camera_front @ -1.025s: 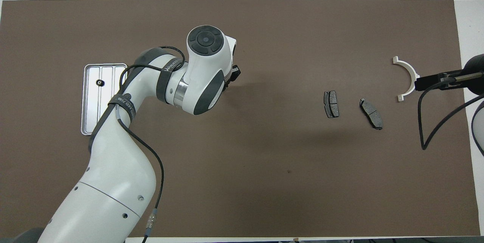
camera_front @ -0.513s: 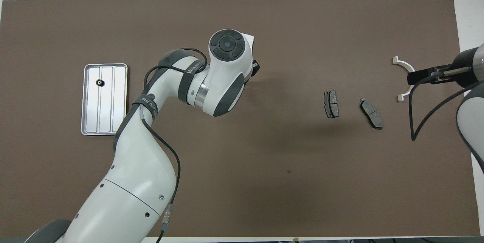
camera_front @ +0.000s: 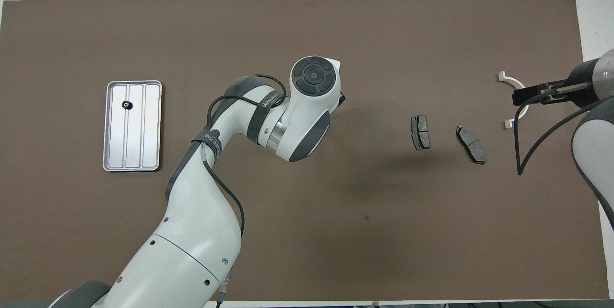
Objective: Place bearing gear from tray to pile
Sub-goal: 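Carry the gear with the left gripper to mid-table and release it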
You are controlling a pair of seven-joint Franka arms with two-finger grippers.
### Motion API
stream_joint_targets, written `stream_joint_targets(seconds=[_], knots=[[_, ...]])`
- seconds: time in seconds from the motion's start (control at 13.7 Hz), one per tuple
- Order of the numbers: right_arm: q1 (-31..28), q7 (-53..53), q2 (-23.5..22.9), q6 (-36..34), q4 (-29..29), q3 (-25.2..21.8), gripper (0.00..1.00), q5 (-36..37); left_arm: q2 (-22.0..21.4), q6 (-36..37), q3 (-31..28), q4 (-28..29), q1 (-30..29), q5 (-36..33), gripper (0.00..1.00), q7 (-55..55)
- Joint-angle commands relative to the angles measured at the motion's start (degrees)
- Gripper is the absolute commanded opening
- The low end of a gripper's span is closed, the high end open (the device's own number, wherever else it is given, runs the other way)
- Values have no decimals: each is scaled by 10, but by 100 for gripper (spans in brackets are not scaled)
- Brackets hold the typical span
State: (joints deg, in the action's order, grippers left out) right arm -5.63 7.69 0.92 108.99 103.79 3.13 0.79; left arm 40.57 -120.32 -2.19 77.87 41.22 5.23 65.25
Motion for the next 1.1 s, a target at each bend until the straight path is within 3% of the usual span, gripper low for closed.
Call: stream_joint_targets(seconds=[0.0,0.22,0.29,0.37,0.44,0.59,0.81,1.03], knots=[[-3,7,7,3,11,3,100,-7,-7,-22,-12,31,9,4,0,5],[-3,10,7,0,10,2,100,-7,-8,-21,-12,33,9,3,2,6],[-3,7,7,-2,10,2,100,-7,-9,-17,-12,33,9,3,25,6],[-2,5,8,-5,10,2,100,-6,-10,-12,-12,33,9,2,82,8],[-3,6,8,-8,10,2,100,-4,-10,-5,-13,31,9,2,100,11],[-2,19,3,-7,1,4,100,10,-15,-3,-14,25,7,5,100,37],[7,17,-5,1,-1,5,100,16,-77,36,-14,30,-26,0,100,34],[5,20,-25,29,-9,5,100,4,-103,81,-16,33,-58,1,100,-18]])
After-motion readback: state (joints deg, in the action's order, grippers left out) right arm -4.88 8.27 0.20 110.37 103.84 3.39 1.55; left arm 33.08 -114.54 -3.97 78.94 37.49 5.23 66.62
